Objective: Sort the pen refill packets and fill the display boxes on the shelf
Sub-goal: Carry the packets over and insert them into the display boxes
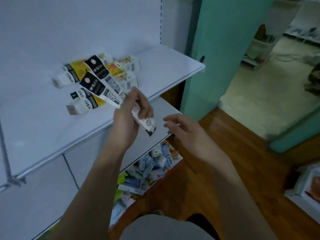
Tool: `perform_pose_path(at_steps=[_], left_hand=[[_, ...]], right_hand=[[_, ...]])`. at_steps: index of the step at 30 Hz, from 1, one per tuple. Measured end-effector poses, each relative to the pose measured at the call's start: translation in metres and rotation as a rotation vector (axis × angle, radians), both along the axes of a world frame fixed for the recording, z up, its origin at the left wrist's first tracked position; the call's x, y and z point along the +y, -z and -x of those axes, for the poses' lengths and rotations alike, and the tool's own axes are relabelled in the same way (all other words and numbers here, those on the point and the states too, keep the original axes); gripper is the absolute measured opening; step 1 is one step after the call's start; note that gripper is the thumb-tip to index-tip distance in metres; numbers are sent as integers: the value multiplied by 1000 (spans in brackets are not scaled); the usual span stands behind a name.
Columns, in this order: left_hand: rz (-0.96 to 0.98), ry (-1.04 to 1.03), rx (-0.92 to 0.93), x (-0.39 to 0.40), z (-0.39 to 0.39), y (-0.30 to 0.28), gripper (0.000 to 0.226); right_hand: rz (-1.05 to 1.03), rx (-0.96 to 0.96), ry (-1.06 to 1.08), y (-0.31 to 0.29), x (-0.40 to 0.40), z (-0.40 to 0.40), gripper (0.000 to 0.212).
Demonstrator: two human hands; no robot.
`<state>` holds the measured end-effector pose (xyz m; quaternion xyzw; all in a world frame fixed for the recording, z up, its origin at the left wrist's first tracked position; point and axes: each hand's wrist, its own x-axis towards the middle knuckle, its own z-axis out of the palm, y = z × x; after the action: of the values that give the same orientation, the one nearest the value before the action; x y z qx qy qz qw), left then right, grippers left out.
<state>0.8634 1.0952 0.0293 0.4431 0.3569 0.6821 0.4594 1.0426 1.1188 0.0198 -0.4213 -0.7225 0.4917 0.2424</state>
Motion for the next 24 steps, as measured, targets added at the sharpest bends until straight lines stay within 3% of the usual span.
perform_pose_path(at_steps=[3, 5, 8, 11, 15, 20, 24], left_hand=[[-14, -59, 7, 15, 5, -20, 43], [23, -141, 128, 22, 9, -27, 44], [107, -339, 296, 25, 16, -33, 39], [224, -595, 322, 21, 22, -38, 24], [280, -859, 324, 8, 26, -34, 13], [327, -1100, 166, -29, 44, -28, 13], [275, -1303, 51, -52, 77, -33, 18]], right_hand=[[113, 193, -147, -13, 21, 39, 32], [204, 307, -223, -20, 37, 58, 29], [289, 361, -388, -23, 62, 73, 23], [326, 389, -523, -24, 81, 86, 19], [232, 308, -639, -24, 97, 117, 20], [66, 137, -887, -33, 98, 155, 17], [-231, 160, -728, -43, 118, 187, 21]])
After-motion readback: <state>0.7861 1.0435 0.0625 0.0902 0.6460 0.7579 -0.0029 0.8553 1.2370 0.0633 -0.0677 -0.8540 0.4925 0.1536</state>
